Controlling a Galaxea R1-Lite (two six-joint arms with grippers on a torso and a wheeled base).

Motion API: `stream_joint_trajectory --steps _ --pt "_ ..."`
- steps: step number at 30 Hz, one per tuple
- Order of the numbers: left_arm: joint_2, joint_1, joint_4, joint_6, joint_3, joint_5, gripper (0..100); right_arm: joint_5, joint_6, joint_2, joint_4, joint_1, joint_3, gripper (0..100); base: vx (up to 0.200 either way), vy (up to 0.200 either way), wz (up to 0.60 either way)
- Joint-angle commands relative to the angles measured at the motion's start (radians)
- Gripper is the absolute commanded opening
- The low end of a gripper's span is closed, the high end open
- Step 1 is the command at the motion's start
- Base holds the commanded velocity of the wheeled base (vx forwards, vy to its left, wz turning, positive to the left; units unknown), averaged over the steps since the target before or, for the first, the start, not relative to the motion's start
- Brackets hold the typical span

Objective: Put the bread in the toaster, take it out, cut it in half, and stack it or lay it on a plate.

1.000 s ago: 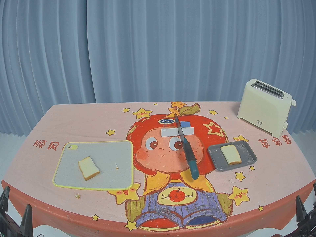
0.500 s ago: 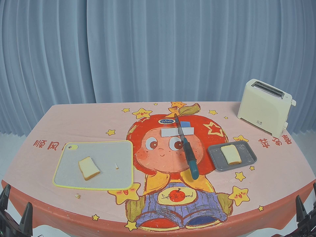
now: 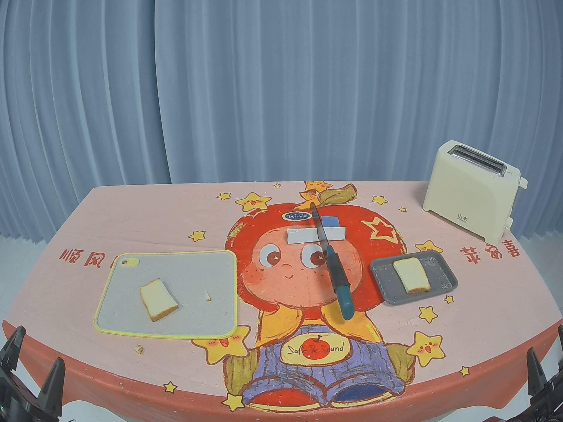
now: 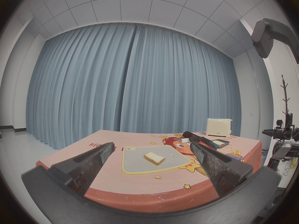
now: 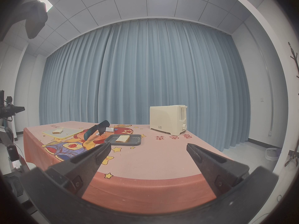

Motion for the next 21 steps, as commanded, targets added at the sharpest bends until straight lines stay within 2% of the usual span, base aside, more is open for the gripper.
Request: stream_joint_trajectory --steps 1,21 --pt "0.041 0.000 -0.005 0.000 -0.002 -0.001 100 0.000 0.000 -0.010 0.000 0.000 0.017 100 0.000 0.000 0.00" --pt "0.153 0.000 -0.016 0.005 -0.040 -0.003 100 0.000 0.000 -0.010 0.000 0.000 0.017 100 0.000 0.000 0.00"
